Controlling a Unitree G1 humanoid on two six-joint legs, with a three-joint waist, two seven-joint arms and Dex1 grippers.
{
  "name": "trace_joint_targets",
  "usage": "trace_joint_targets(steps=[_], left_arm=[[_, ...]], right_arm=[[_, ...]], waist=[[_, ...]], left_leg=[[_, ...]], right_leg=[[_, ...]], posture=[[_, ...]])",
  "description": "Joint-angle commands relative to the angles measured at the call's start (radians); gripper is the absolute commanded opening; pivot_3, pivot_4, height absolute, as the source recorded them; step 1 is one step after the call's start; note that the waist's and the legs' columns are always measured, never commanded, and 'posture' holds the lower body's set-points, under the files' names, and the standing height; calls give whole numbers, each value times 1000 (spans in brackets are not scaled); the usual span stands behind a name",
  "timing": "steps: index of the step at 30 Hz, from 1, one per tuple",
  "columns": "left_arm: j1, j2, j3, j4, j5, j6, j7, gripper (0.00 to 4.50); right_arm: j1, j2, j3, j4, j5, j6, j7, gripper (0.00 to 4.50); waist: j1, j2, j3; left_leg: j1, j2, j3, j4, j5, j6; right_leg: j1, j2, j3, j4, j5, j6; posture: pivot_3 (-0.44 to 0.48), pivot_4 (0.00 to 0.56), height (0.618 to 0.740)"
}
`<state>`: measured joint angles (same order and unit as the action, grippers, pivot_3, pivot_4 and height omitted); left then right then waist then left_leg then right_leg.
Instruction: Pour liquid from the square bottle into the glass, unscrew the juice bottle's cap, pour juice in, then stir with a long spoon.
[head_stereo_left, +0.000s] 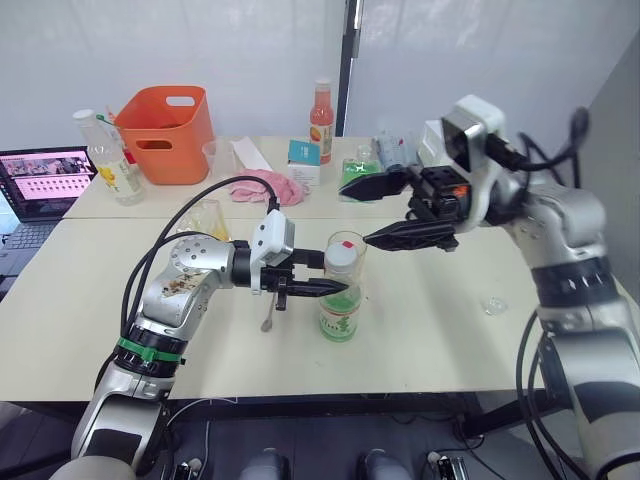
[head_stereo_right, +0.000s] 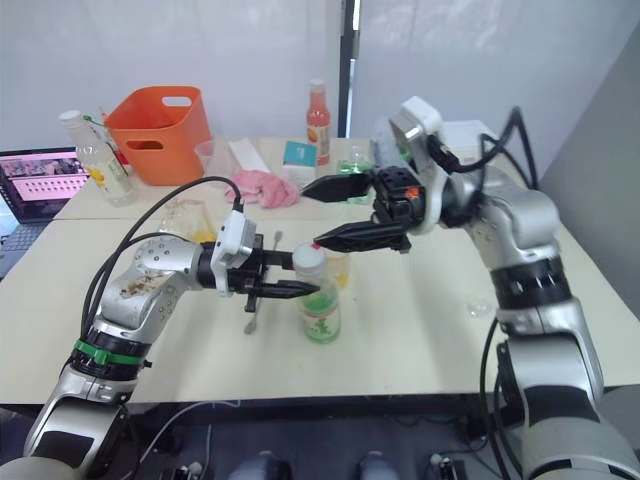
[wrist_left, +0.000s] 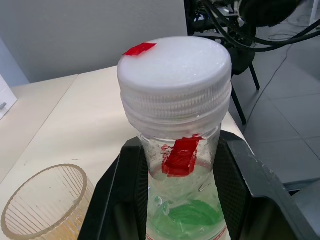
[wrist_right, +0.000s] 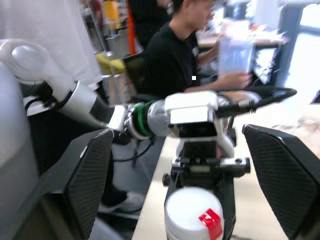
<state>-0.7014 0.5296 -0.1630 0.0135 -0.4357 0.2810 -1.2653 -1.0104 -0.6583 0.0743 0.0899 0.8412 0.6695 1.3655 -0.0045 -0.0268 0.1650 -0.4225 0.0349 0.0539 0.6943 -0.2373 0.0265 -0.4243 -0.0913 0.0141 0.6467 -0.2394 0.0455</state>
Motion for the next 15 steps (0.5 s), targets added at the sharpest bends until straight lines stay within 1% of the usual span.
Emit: trace_joint_targets(steps=[1, 3, 5, 7, 10, 15], left_arm=[[11, 13, -7, 17, 43, -2, 19, 1403], [9, 6, -8, 23, 46, -4, 24, 1403], [6, 1, -9, 28, 47, -5, 27, 1403], [4, -1, -8, 32, 47, -5, 28, 1403], [1, -5, -9, 41, 47, -8, 25, 1403], [-7, -10, -17, 54, 47, -16, 11, 1403]], right_arm=[[95, -1, -98, -276, 8, 92, -291, 4451], [184, 10, -119, -470, -19, 181, -526, 4451], [256, 17, -140, -609, -36, 264, -707, 4451], [304, 52, -186, -706, 31, 344, -853, 4451], [351, 76, -214, -820, 106, 436, -992, 4451], [372, 115, -202, -893, 157, 522, -1172, 4451]], waist=[[0, 0, 0], [-2, 0, 0], [1, 0, 0], [3, 0, 0], [4, 0, 0], [3, 0, 0]], left_leg=[[1, 0, -1, 0, 0, 0], [0, 0, 0, 0, 0, 0], [0, 0, 0, 0, 0, 0], [0, 0, -1, 0, 0, 0], [0, 0, -1, 1, 0, 0], [0, 0, -1, 1, 0, 0]], right_leg=[[1, 0, 0, 1, 0, 0], [0, 0, 0, 1, 0, 0], [0, 0, 0, 1, 0, 0], [0, 0, 0, 0, 0, 0], [0, -1, 0, 0, 0, 0], [1, 0, 0, 0, 0, 0]], posture=[[0, 150, 715], [0, 150, 715], [0, 150, 715], [0, 150, 715], [0, 150, 715], [0, 150, 715]])
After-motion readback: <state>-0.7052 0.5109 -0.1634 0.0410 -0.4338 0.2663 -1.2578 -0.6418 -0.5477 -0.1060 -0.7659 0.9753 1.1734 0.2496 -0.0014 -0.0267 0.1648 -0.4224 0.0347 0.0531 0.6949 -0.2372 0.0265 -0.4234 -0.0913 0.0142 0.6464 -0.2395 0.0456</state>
